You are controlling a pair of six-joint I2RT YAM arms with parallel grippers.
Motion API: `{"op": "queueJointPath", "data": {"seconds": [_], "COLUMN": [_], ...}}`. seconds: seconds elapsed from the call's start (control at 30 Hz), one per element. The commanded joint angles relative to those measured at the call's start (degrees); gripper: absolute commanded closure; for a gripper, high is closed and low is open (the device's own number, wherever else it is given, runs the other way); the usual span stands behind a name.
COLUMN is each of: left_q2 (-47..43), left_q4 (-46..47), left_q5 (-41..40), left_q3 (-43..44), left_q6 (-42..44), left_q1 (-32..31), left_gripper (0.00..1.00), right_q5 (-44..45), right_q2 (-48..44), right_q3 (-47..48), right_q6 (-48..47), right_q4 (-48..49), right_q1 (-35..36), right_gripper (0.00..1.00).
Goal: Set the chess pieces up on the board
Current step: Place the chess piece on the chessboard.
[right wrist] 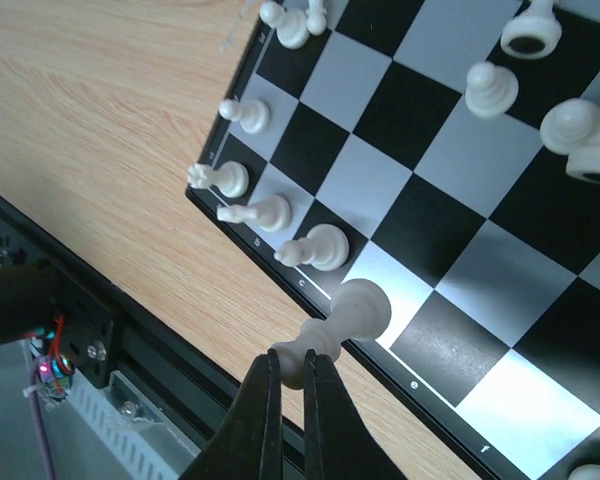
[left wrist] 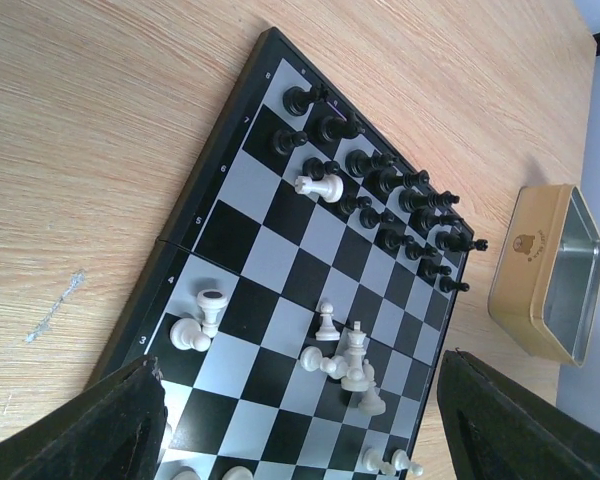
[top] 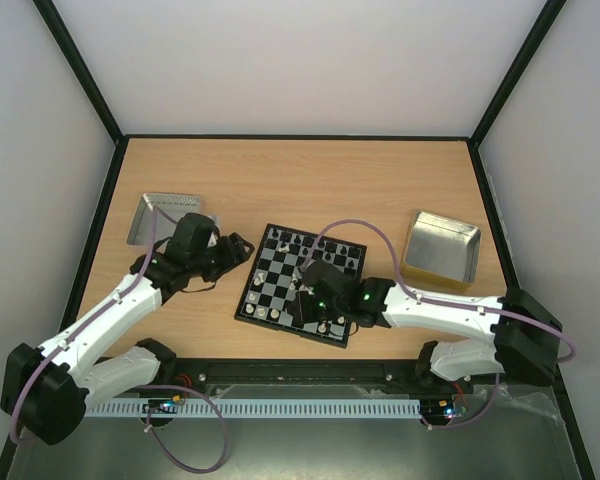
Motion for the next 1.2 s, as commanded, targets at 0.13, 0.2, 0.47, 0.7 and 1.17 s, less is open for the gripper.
{"op": "queueJointPath", "data": {"seconds": [0.13, 0.2, 0.47, 0.7, 1.17], "left_q2": [1.19, 1.37, 1.90, 1.83, 1.75], "left_q4": [0.16, 0.23, 0.73, 0.87, 0.88], "left_q5": [0.77, 0.87, 1.40, 1.59, 2.03], "left_q3": [0.29, 0.28, -0.03, -0.61, -0.98], "left_q6": [1.00, 0.88, 0.81, 0.78, 0.78], "left_q1": [0.35, 0.35, 0.35, 0.35, 0.35], "left_gripper": [0.24, 0.24, 0.24, 0.23, 0.23], "right_q5": [-2.90, -3.21, -3.06, -2.01, -0.58], "right_q2": [4.51, 5.37, 7.69, 8.24, 9.84], "right_q3": [-0.98, -1.02, -0.66, -0.08, 0.01], "right_q6": [-1.62, -1.62, -1.79, -1.82, -2.15], "right_q4": [2.84, 3.17, 3.58, 3.09, 4.37], "right_q1": [1.03, 1.38, 1.58, 1.59, 1.58], "right_gripper": [0.98, 0.98, 0.98, 0.95, 0.93]}}
